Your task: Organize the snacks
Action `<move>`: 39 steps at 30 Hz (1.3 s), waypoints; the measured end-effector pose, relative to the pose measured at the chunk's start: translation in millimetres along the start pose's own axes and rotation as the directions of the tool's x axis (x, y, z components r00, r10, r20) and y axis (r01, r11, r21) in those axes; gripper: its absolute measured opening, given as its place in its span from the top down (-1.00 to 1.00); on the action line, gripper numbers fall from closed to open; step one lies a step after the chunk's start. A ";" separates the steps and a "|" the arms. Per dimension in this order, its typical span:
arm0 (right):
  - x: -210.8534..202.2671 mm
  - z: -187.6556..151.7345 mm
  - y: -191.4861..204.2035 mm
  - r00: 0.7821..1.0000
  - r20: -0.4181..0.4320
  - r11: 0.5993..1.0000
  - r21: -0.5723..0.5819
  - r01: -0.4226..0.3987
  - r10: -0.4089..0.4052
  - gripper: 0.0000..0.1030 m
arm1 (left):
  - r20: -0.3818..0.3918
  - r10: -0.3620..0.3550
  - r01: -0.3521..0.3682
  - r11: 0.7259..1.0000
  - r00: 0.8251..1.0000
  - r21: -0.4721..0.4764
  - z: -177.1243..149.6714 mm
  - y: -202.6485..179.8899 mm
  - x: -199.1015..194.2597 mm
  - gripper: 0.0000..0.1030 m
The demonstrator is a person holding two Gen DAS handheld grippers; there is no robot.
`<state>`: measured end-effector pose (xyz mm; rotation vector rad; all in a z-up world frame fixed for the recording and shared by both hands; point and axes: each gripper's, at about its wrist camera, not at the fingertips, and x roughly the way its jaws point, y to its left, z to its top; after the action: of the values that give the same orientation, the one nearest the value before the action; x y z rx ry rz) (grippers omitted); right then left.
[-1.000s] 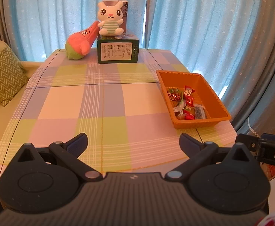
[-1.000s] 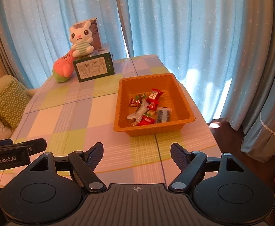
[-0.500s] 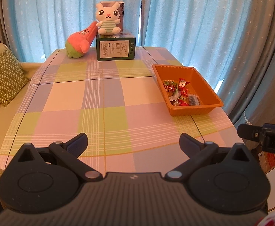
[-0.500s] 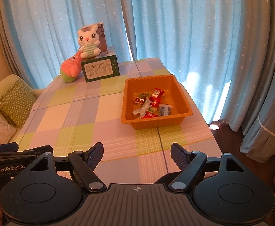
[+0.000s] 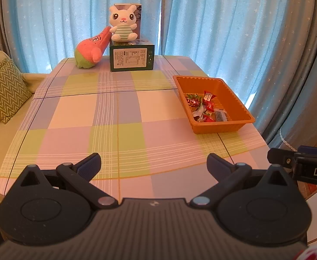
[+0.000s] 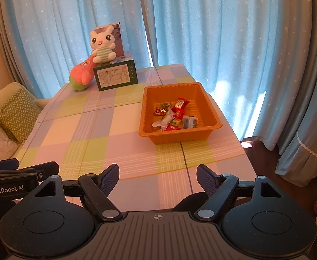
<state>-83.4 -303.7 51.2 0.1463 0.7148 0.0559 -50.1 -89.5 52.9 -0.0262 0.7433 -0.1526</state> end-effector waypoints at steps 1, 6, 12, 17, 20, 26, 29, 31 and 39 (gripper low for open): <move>0.6 0.2 0.2 1.000 0.000 1.000 -0.001 -0.001 0.001 -0.52 | 0.000 0.000 0.000 1.000 1.000 -0.001 0.1 0.0 0.3 -1.00; 1.1 0.1 0.2 1.000 0.000 1.000 0.000 0.000 0.000 -0.52 | 0.000 -0.002 0.002 1.000 1.000 0.001 0.2 0.6 1.2 -1.00; 1.7 0.4 0.0 1.000 -0.001 1.000 -0.002 0.000 0.000 -0.52 | -0.004 -0.005 0.005 1.000 1.000 0.000 0.8 0.5 2.6 -1.00; 2.7 1.3 1.1 1.000 -0.002 1.000 -0.004 0.000 0.000 -0.52 | -0.006 -0.007 0.007 1.000 1.000 0.000 1.4 0.1 3.2 -1.00; 2.8 1.3 1.1 1.000 -0.002 1.000 -0.004 -0.001 0.001 -0.52 | -0.006 -0.009 0.009 1.000 1.000 0.000 1.2 0.6 2.9 -1.00; 3.6 1.5 1.7 1.000 -0.002 1.000 -0.005 -0.001 0.001 -0.52 | -0.007 -0.009 0.009 1.000 1.000 0.002 1.9 0.3 3.0 -1.00; 3.8 1.6 1.5 1.000 -0.002 1.000 -0.004 -0.002 0.002 -0.52 | -0.006 -0.009 0.009 1.000 1.000 0.002 1.8 0.2 2.9 -1.00; 4.3 1.9 1.8 1.000 -0.002 1.000 -0.005 -0.002 0.002 -0.52 | -0.006 -0.010 0.010 1.000 1.000 0.002 1.7 0.2 2.9 -1.00; 4.9 2.6 1.3 1.000 -0.003 1.000 -0.003 -0.001 0.001 -0.52 | -0.007 -0.009 0.009 1.000 1.000 0.003 1.6 -0.1 3.6 -1.00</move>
<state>-78.1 -302.3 50.1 0.1442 0.7173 0.0580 -46.5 -90.1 51.7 -0.0263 0.7501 -0.1625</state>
